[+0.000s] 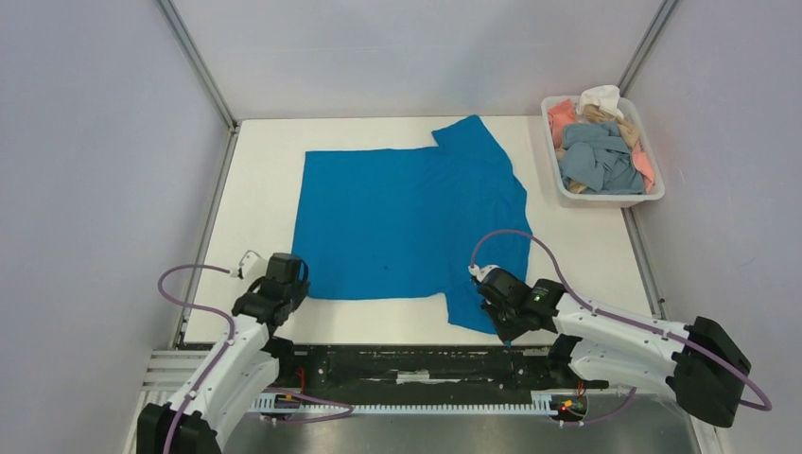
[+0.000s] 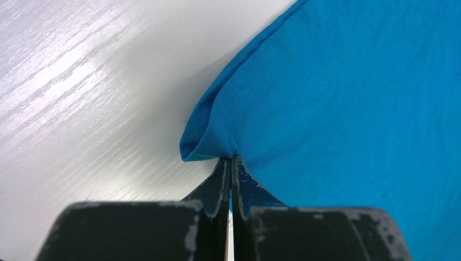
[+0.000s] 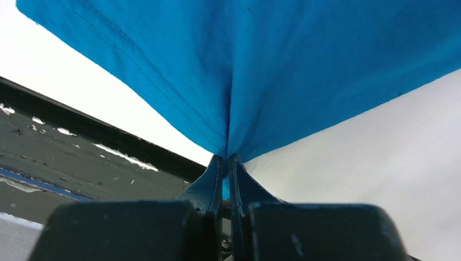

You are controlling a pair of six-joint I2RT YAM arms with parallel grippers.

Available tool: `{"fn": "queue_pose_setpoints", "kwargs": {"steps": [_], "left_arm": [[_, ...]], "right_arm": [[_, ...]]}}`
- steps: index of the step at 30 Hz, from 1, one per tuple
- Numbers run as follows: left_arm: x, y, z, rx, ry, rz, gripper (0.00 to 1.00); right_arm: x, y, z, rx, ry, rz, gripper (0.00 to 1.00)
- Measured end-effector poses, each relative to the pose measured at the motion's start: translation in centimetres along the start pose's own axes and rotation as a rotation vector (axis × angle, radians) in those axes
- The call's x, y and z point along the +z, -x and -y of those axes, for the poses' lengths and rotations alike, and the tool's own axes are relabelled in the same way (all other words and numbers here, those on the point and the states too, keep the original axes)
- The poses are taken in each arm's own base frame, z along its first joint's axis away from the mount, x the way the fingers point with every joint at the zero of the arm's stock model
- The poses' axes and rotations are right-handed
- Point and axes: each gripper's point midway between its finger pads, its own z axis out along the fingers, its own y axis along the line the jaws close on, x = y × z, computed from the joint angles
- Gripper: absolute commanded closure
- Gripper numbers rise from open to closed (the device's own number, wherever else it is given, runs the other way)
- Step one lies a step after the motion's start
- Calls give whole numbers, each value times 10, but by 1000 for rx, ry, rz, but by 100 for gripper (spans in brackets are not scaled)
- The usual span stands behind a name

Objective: Fold and stack the t-shirts
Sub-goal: Grab the side of the flattened tshirt closest away from the robot with both arms, then fold the flattened tshirt in 1/3 of the way

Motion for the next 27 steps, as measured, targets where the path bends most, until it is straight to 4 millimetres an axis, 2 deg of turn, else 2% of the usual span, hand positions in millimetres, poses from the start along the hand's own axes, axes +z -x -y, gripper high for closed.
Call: {"fn": "queue_pose_setpoints", "kwargs": {"steps": [3, 7, 15, 20, 23, 27], "left_arm": [[-3, -1, -4, -3, -7, 1, 98], [-6, 1, -3, -11, -25, 9, 98], [-2, 2, 5, -16, -40, 10, 98], [5, 0, 11, -5, -17, -4, 98], [9, 3, 21, 1, -4, -10, 98], [12, 15, 46, -8, -21, 5, 98]], "right_arm": [[-4, -2, 1, 2, 5, 17, 100], [-8, 12, -3, 14, 29, 96, 100], [-20, 61, -1, 81, 7, 326, 100], [-40, 103, 9, 152, -67, 485, 100], [-53, 132, 19, 205, -127, 575, 100], [-59, 157, 39, 287, -198, 643, 100]]}}
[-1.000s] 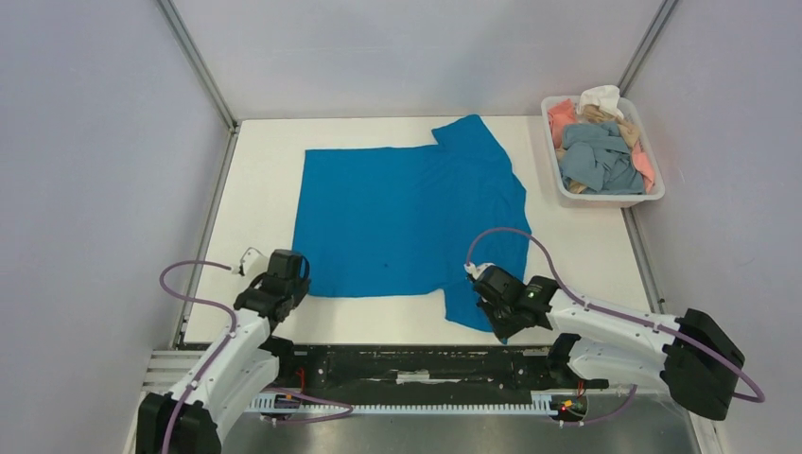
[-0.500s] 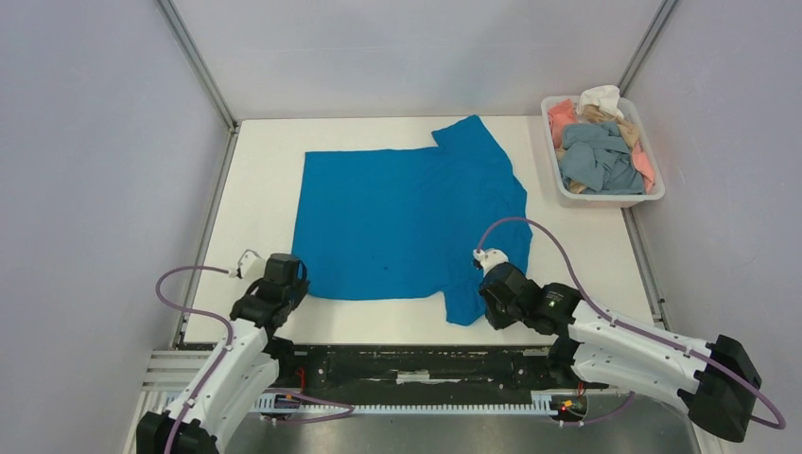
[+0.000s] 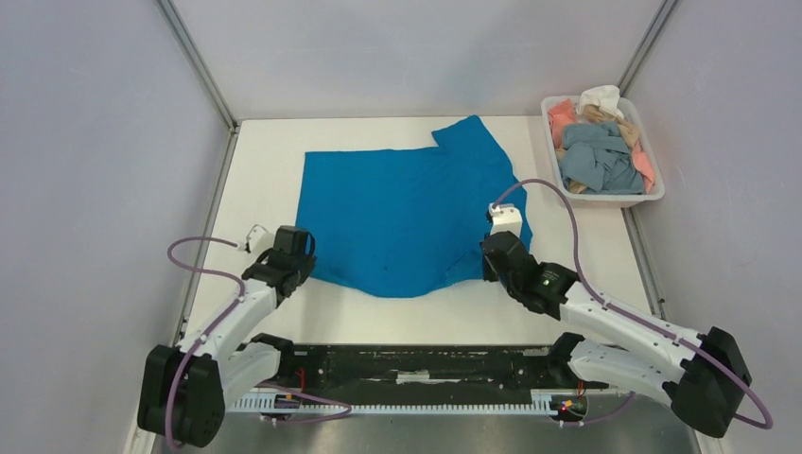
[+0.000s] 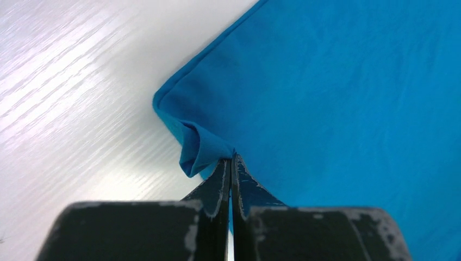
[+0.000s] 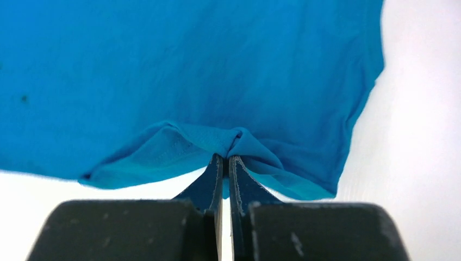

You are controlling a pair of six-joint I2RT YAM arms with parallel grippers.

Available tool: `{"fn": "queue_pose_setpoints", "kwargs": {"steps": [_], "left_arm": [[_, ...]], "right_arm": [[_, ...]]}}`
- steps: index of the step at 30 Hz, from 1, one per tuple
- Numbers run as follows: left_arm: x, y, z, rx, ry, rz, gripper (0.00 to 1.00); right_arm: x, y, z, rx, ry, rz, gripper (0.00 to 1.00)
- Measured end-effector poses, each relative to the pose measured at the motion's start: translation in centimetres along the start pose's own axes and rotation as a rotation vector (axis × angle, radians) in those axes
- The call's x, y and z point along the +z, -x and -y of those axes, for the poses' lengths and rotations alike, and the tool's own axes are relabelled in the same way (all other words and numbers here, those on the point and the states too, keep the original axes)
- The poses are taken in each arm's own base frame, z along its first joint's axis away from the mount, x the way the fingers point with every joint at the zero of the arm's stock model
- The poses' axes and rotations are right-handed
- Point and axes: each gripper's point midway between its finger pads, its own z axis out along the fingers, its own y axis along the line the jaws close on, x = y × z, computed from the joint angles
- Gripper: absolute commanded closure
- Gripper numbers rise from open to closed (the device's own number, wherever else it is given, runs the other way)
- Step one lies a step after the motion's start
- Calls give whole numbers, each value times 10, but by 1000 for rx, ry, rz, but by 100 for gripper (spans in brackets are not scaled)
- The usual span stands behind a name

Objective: Fold and stack the t-shirts
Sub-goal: Fold the flattened tshirt in 1/3 of the way

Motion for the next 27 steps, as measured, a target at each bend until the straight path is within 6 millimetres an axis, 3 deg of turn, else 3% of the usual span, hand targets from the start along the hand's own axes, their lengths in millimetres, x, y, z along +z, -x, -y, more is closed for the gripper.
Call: {"fn": "queue_pose_setpoints", "kwargs": {"steps": [8, 16, 27], "left_arm": [[10, 15, 35, -7, -6, 23, 98], [17, 35, 52, -27, 4, 73, 98], [36, 48, 66, -35, 23, 87, 98]], "right_arm": [[28, 33, 25, 63, -106, 53, 100], [46, 68, 38, 46, -159, 90, 100], [75, 86, 45, -42, -182, 74, 99]]}}
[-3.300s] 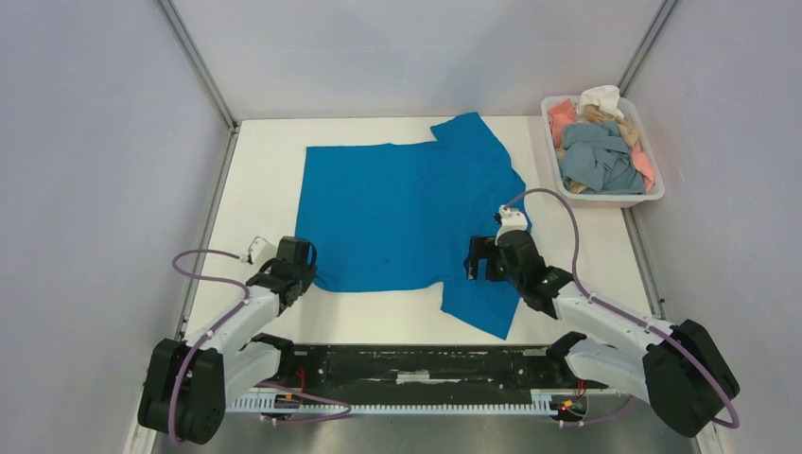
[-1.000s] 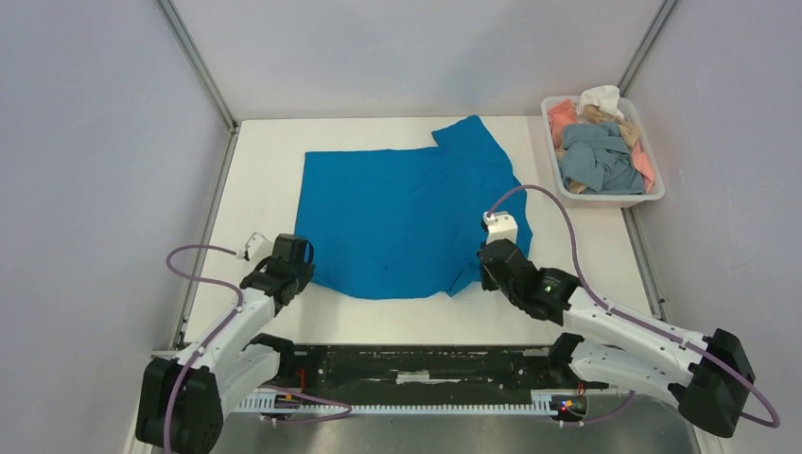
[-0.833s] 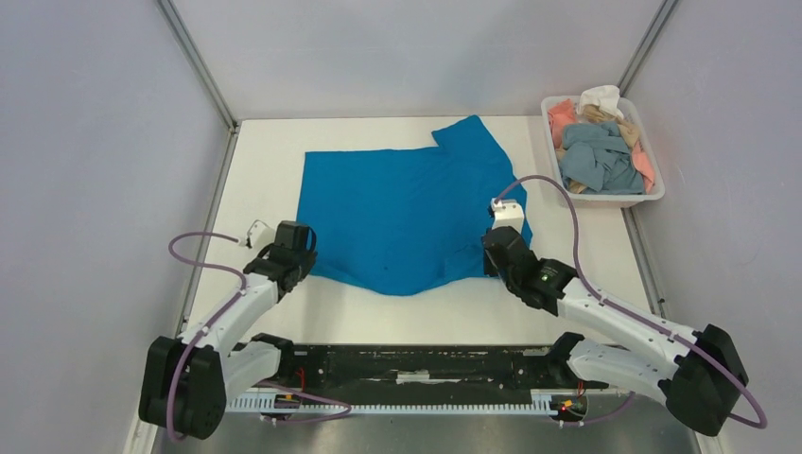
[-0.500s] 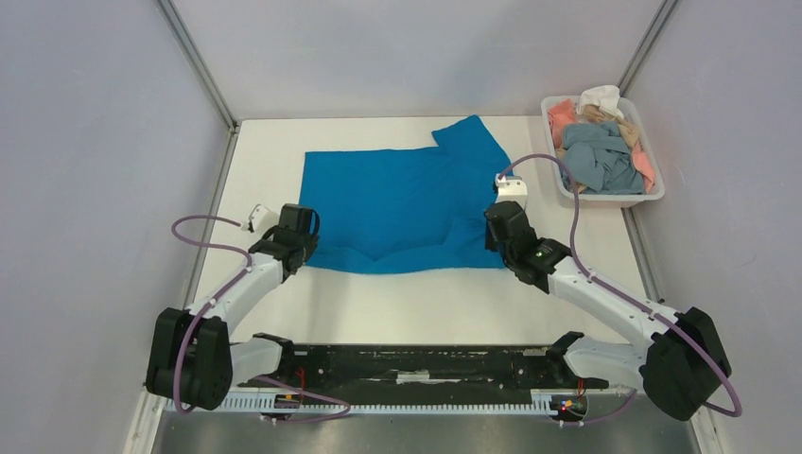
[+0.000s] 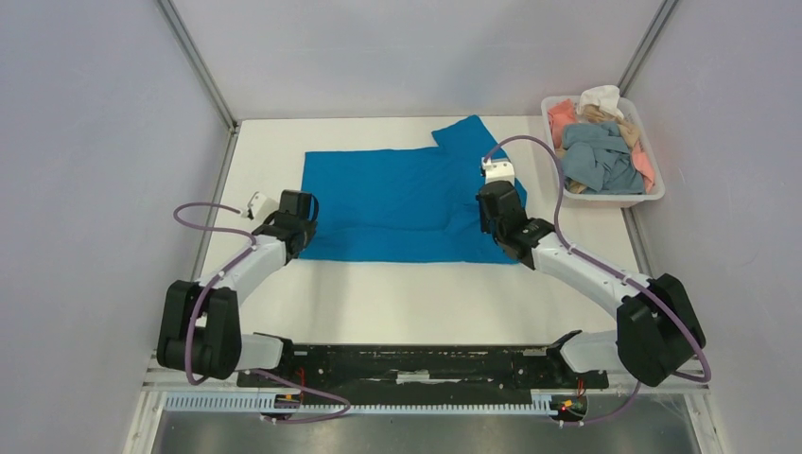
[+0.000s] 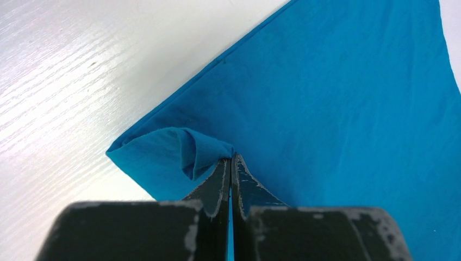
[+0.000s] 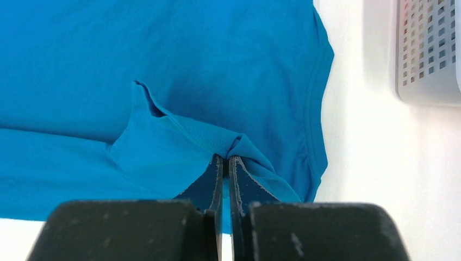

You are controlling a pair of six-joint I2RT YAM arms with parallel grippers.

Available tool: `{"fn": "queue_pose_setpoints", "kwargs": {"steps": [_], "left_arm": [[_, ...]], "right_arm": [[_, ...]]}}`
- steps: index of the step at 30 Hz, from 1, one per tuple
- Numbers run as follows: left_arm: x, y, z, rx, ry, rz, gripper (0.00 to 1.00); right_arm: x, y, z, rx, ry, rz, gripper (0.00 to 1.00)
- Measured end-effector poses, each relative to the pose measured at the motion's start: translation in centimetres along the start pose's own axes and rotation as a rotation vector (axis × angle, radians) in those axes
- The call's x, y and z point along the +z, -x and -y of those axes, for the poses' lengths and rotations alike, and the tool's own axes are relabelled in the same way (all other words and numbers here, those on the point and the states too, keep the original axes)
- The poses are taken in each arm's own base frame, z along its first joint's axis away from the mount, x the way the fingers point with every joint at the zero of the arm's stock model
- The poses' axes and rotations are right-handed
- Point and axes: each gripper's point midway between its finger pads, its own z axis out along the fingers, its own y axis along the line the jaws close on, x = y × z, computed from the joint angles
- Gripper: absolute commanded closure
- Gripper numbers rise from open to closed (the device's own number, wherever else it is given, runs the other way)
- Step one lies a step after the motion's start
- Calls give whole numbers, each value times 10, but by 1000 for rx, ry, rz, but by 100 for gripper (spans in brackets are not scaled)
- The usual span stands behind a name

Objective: Fold and stack the t-shirts
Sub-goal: Fold the flattened tshirt in 1/3 of the way

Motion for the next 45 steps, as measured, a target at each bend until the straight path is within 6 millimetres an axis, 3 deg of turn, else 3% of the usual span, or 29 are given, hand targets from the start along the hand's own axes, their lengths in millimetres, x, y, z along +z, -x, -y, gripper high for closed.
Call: {"fn": "queue_pose_setpoints", "kwargs": {"steps": [12, 17, 23, 25, 27, 28, 30, 31, 32, 34, 38, 41, 45], "left_arm": [[19, -1, -10, 7, 65, -2, 98], [25, -3, -11, 13, 86, -11, 98], [24, 6, 1, -2, 66, 11, 98], [24, 8, 4, -5, 62, 14, 92], [24, 10, 5, -5, 66, 17, 72], [26, 11, 6, -5, 70, 19, 56], [30, 13, 7, 3, 83, 20, 32], [32, 15, 7, 7, 90, 18, 28], [34, 17, 7, 10, 99, 17, 25], [36, 24, 11, 6, 109, 19, 23], [26, 46, 31, -6, 73, 48, 19], [12, 56, 45, -2, 7, 52, 18], [-2, 47, 76, 32, -153, -33, 18]], "right_arm": [[42, 0, 9, -42, -30, 9, 100], [46, 14, 6, -49, -19, 66, 100], [48, 27, 5, -66, -17, 108, 98], [51, 30, 4, -73, -18, 110, 97], [56, 33, 3, -75, -21, 109, 90], [60, 34, 3, -76, -24, 105, 83], [69, 32, 2, -78, -31, 96, 65], [73, 31, 2, -73, -39, 93, 58], [79, 29, 3, -78, -53, 87, 42], [93, 25, 6, -74, -96, 72, 23], [119, 31, 13, -57, -184, 54, 2], [115, 43, 18, -16, -210, 77, 2], [96, 45, 13, 32, -134, 102, 2]]}}
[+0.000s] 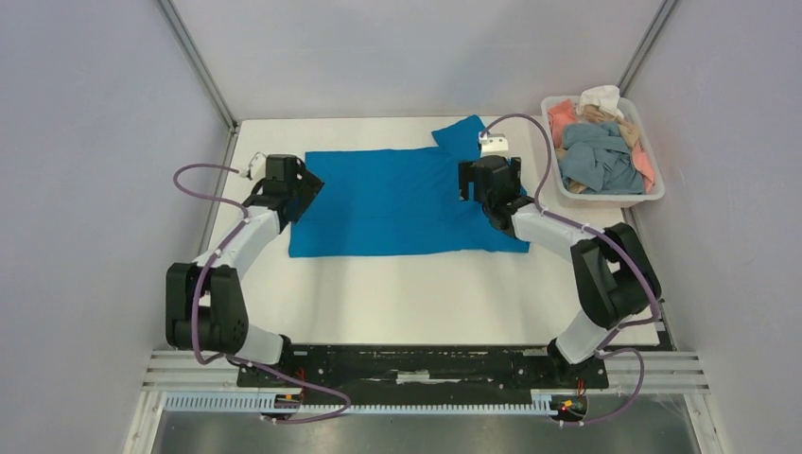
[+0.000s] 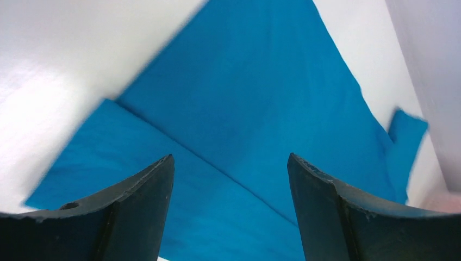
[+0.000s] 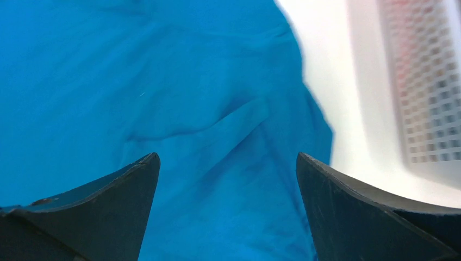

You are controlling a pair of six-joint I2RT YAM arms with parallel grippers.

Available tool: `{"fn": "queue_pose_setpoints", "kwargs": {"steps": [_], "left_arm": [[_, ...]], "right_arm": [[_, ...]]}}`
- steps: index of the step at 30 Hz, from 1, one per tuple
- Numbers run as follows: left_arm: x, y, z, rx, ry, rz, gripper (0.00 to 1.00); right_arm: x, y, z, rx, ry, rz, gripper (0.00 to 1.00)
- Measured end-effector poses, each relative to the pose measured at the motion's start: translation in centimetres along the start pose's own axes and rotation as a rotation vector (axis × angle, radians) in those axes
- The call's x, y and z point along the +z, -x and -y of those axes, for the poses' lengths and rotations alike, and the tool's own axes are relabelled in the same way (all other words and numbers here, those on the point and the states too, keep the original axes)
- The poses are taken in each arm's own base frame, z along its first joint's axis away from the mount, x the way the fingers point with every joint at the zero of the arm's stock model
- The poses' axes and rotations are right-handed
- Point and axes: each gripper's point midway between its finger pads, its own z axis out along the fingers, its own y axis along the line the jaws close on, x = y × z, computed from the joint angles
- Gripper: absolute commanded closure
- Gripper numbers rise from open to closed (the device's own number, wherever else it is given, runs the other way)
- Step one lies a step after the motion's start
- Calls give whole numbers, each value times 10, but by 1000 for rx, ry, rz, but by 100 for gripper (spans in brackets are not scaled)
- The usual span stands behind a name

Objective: Fold and stack the t-shirts
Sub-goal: Fold the flattened tshirt in 1/3 of the way

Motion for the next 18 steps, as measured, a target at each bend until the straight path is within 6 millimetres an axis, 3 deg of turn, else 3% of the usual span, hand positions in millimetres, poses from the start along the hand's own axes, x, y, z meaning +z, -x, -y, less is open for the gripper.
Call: {"fn": "queue_pose_setpoints", "kwargs": {"steps": [4, 9, 12, 18], "left_arm": [[16, -43, 24, 56, -129, -183, 17], [48, -114, 15, 131, -124, -432, 16], [47, -113, 30, 136, -184, -451, 16], [52, -118, 25, 149, -170, -461, 15]], "right_arm": [[-14, -17, -28, 25, 194, -38, 2], [-3, -51, -60, 6, 326, -134, 2], [17, -64, -74, -4, 347, -179, 2], [37, -69, -89, 17, 375, -194, 2]]}}
